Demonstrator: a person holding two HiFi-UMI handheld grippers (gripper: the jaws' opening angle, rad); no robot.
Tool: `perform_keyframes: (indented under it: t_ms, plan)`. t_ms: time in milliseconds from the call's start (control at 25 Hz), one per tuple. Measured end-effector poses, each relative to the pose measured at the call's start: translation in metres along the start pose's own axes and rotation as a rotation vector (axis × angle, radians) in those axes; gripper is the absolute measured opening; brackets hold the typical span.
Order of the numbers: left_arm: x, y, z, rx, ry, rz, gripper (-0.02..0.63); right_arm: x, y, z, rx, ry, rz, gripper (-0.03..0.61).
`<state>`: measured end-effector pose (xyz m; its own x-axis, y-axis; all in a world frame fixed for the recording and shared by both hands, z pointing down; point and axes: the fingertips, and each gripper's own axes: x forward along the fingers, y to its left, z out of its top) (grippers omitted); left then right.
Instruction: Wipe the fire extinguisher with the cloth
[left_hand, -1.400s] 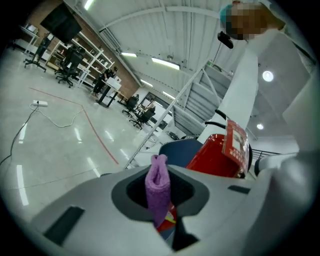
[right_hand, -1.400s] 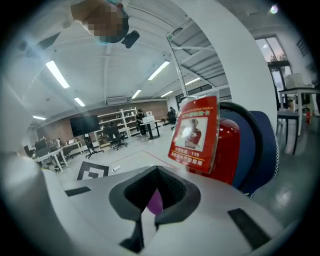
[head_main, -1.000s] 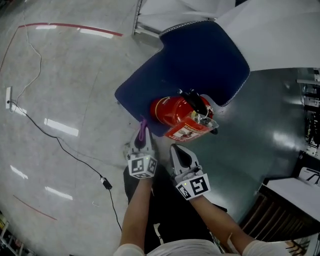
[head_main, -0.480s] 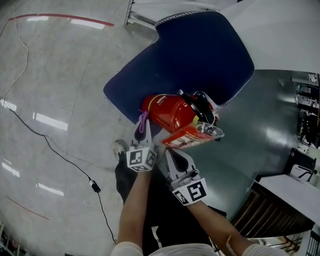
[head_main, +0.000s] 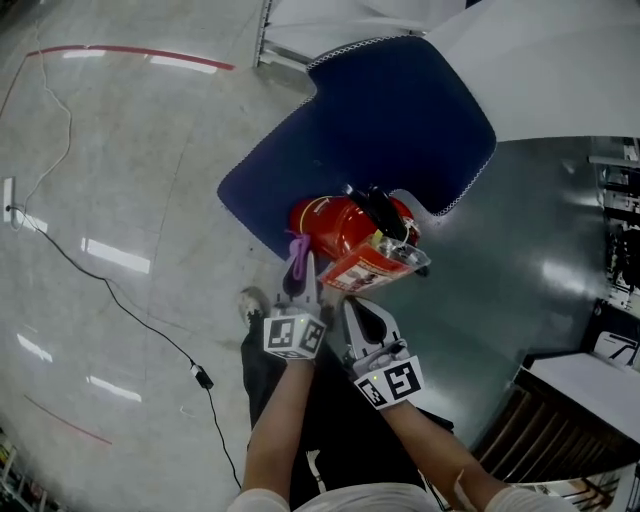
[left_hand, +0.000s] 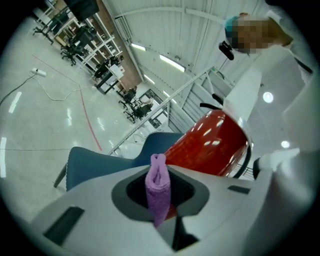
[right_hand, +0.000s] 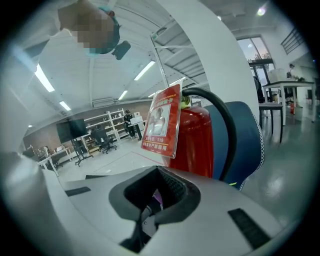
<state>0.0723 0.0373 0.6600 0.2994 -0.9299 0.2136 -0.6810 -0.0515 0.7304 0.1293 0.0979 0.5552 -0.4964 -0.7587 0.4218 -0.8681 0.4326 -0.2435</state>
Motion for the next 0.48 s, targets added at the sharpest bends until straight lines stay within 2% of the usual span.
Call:
perform_keyframes:
  t_ms: [480]
  plan:
    - [-0.031, -0.069, 0.061, -0.009, -0.086, -0.079, 0.051, -0.034, 0.018, 0.044, -0.008, -0.092, 0.011, 0.014]
